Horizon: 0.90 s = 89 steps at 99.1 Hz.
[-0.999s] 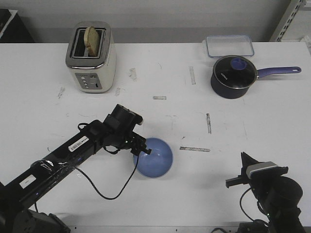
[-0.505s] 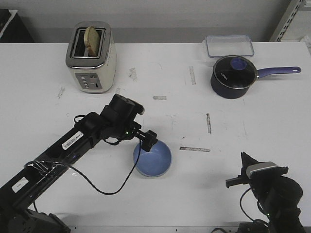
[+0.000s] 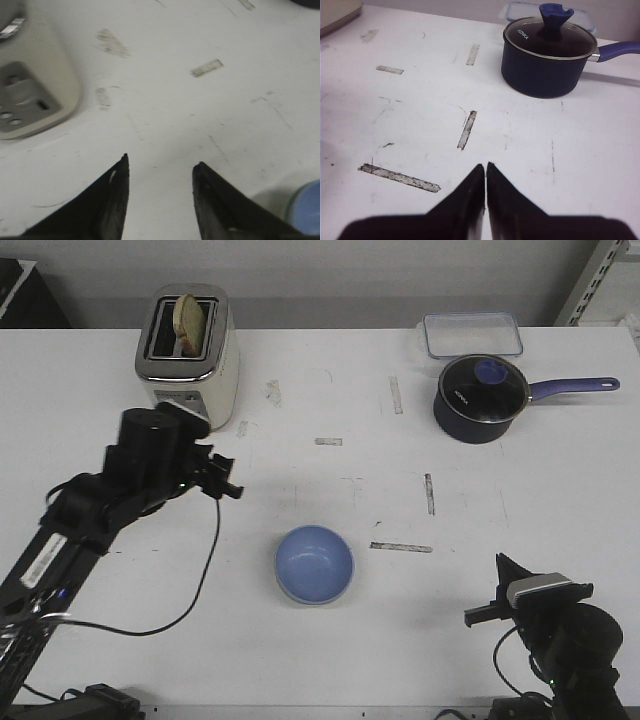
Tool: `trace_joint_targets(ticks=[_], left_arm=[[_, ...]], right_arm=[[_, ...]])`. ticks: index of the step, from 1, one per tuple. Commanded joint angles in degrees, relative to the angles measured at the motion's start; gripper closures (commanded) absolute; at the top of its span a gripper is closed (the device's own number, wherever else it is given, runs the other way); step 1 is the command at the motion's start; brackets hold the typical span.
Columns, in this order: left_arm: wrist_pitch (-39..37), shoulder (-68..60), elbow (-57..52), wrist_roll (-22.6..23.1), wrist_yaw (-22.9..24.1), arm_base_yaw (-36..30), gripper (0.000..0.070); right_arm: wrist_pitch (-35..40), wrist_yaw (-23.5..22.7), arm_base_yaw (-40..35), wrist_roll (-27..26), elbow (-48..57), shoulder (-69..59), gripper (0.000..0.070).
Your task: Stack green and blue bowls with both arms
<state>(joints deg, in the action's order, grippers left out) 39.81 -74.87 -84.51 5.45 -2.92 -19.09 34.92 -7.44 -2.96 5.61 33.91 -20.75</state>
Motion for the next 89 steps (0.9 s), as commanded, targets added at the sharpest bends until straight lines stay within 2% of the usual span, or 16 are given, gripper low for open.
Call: trace_joint_targets(ticks=[1,13,18,27,32,58,70,77,89], left_arm=[[-0.6,2.3,1.3,0.9,0.2,3.4,0.0512],[-1.2,9.0,6.9,0.2,0.2,11.0,0.0648],[-1.9,11.5,9.2,-0.3,0.2,13.0,0.0676],[-3.7,16.9,14.7,-0.5,0.2,16.0,0.0677],[-5.1,20.4,18.3,-0.5,0.2,16.8,0.0700],[-13.0,38.4,36.4,-1.2,1.6,17.0,0.0700],[-16.9,47.2,42.6,-5.8,5.6,17.4,0.0700],[-19.1,50.9,45.2,-6.4,7.8,17.5,0.0700],[-20.5,54.4,48.3,-6.3,8.2,17.5,0.0700]], right_arm=[[-0.5,0.0,-0.1,0.2,0.1,-0.1,0.0700],[-0.4,0.0,-0.1,0.2,0.1,-0.1,0.0700],[-0.5,0.0,-0.1,0.2,0.1,-0.1,0.0700],[-0.5,0.0,-0.1,0.2,0.1,-0.1,0.0700],[-0.5,0.0,-0.1,0.2,0.1,-0.1,0.0700],[-0.6,0.0,-0.1,0.2,0.1,-0.1,0.0700],[-0.7,0.0,-0.1,0.2,0.1,-0.1,0.0700],[-0.9,0.0,-0.1,0.2,0.1,-0.1,0.0700],[-1.1,0.0,-0.1,0.2,0.1,-0.1,0.0700]])
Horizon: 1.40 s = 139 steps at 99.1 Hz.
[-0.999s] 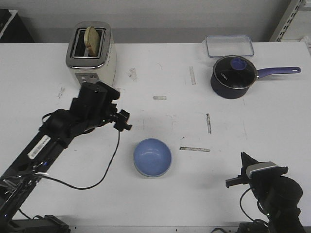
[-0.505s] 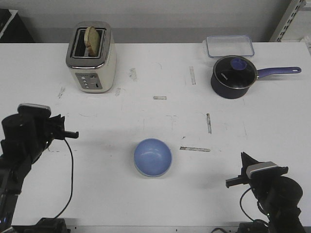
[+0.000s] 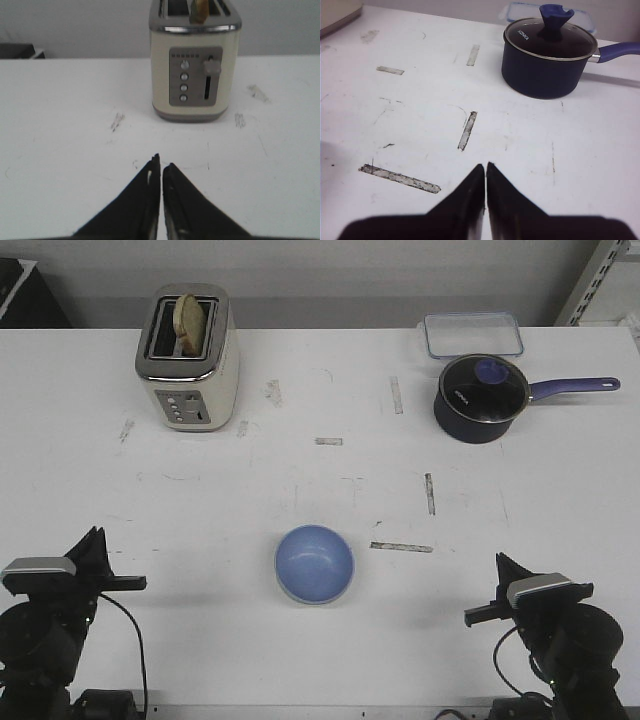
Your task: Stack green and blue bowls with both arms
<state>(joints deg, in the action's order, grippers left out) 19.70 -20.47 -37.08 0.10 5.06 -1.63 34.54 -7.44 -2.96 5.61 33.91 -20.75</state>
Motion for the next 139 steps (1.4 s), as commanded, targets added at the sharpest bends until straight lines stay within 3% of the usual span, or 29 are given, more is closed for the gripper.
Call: trace_joint_targets(ticks=[1,95,139], left_arm=[[-0.4,0.1,1.0,-1.0,0.2,0.1,0.0700],[1.5,1.1,2.2,-1.0,0.0,0.1,0.0699],[-17.4,20.5,31.5,-1.0,-0.6,0.0,0.0699]], right_arm=[[-0.7,0.0,-0.1,0.2,0.1,-0.1,0.0700],[-2.1,0.0,-0.1,0.2,0.2,0.1,0.0700],[-2.1,0.0,-0.1,0.2,0.2,0.1,0.0700]])
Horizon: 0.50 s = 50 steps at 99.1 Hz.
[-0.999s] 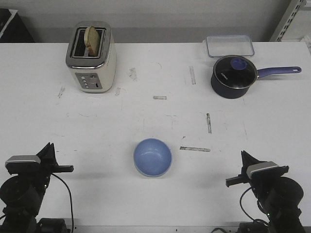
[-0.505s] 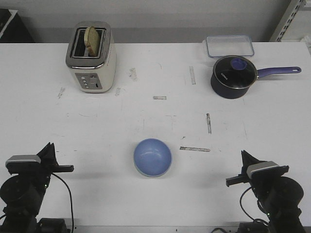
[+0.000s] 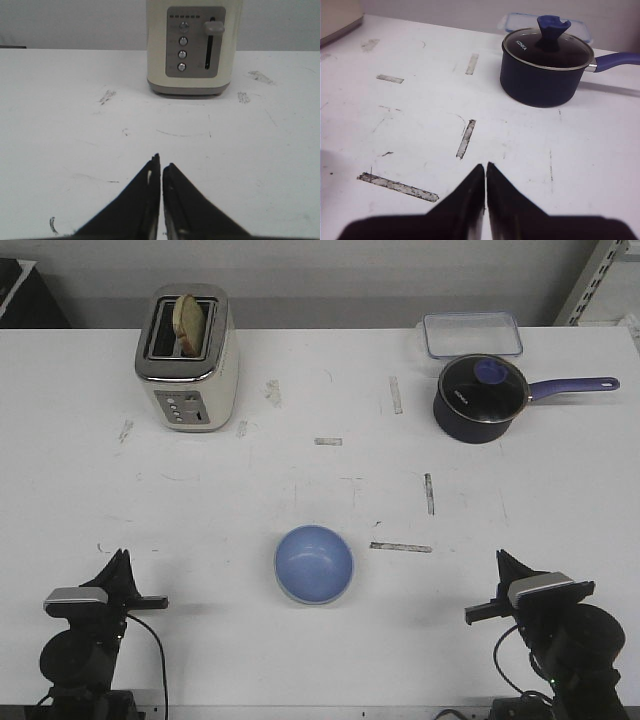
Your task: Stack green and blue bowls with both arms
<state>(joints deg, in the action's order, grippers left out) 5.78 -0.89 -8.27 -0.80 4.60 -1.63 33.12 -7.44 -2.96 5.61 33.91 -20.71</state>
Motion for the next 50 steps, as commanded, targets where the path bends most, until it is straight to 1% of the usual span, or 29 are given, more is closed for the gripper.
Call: trace_joint_targets(ticks=[1,11,19,50], left_arm=[[-4.1,0.7,3.2,-0.1,-0.2,0.0,0.0699],[-9.9,0.7,7.7,-0.1,-0.6,-0.3,0.0699],[-8.8,0.7,7.6,-0.1,-0.9,-0.6,0.0700],[-8.8,0.7,7.6,-0.1,-0.7,-0.6,0.0699]], right_arm=[[-0.7,0.0,-0.1,0.2,0.2,0.0,0.0700],[-0.8,0.0,-0.1,0.2,0.2,0.1,0.0700],[-1.0,0.0,-0.1,0.2,0.2,0.1,0.0700],[-1.3,0.0,-0.1,0.2,0.2,0.1,0.0700]])
